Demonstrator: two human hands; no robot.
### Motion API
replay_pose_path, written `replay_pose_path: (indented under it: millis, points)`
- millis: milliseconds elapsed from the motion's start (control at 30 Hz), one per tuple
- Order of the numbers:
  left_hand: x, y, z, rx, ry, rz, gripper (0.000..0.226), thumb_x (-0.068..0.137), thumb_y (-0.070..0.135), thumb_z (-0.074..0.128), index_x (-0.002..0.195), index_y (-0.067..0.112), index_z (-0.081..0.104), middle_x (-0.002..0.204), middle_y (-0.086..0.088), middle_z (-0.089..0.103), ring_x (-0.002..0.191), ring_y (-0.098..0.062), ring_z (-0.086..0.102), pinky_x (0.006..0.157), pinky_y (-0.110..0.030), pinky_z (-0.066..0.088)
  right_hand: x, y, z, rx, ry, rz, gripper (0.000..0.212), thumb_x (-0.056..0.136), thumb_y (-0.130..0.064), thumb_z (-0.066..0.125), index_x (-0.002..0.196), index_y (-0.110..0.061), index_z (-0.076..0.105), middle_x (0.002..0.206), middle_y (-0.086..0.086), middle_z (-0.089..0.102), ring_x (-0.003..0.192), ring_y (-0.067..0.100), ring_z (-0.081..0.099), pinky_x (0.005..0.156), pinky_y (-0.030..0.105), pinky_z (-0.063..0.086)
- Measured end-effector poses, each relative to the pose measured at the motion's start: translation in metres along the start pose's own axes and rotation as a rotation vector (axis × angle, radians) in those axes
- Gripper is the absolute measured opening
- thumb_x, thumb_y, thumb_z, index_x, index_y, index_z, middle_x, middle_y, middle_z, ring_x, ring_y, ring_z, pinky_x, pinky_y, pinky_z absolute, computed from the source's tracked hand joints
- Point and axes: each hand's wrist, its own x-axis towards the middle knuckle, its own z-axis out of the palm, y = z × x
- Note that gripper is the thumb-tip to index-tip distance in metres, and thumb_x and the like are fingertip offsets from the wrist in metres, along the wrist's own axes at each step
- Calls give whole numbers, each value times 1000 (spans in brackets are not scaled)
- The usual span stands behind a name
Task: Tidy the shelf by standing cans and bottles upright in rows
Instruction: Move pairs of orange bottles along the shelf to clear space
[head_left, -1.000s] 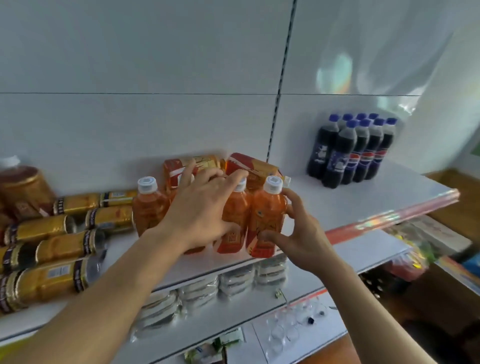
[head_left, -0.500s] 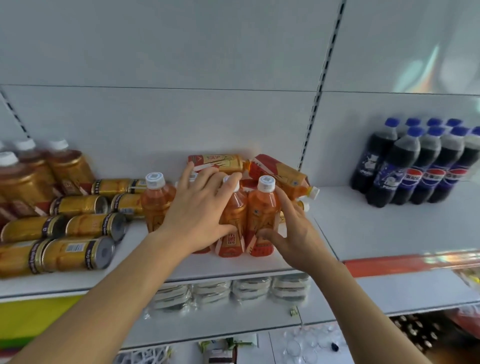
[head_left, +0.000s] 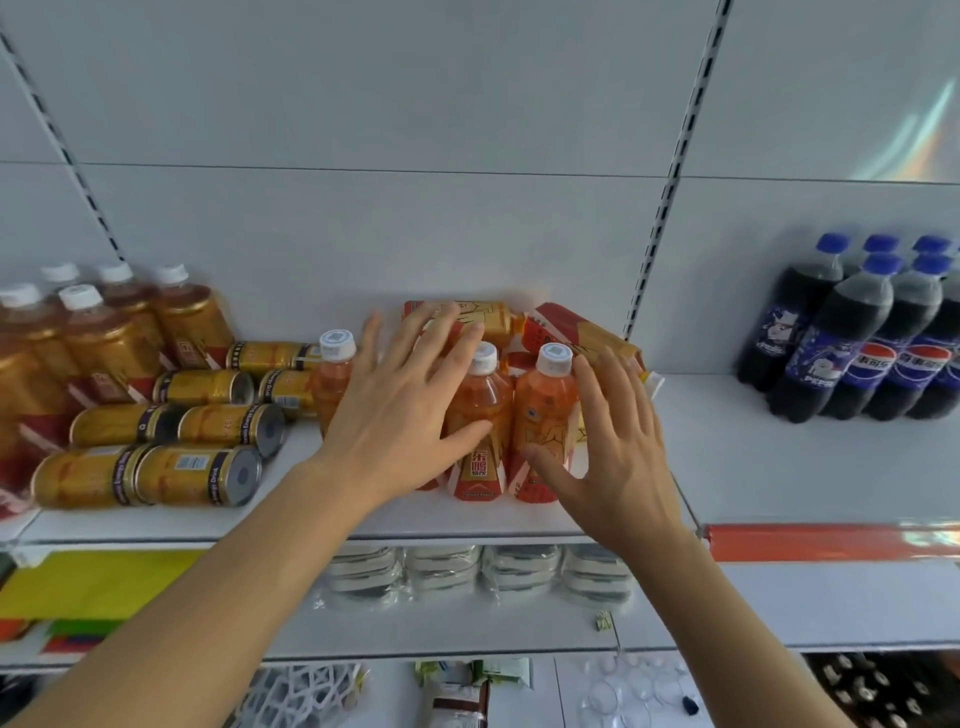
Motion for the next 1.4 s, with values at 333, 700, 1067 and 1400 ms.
replay_pose_path:
  millis: [333,700,1067,1400]
  points:
    - [-87,-51,-42,43,33,-143,85,101,72,26,168,19,19,175,-14,15,163,-33,8,127,-63,12,-19,-116,-5,-94,69,-173,85,104,-69,45,167,-14,32,176,16,17,165,33,7,129,59,18]
    - [-299,-195,-83,82,-73,-422,86,102,74,25,167,18,25,175,-12,19,163,-32,10,128,-63,12,-74,-339,62,-84,-122,-358,79,108,-71,28,165,-17,37,176,15,19,165,34,6,130,59,19]
    - [-437,-347,-99,169,-89,-667,86,101,73,29,167,19,25,176,-11,16,163,-32,6,130,-58,14,-68,-533,158,-38,-295,-598,85,107,-74,16,169,-17,27,178,16,9,165,34,-3,130,59,14]
    - [-471,-519,-90,282,-178,-744,83,102,74,27,167,21,26,175,-12,19,163,-34,7,129,-58,16,1,-684,277,134,-266,-595,85,106,-72,26,165,-11,36,174,21,21,163,40,12,127,63,23]
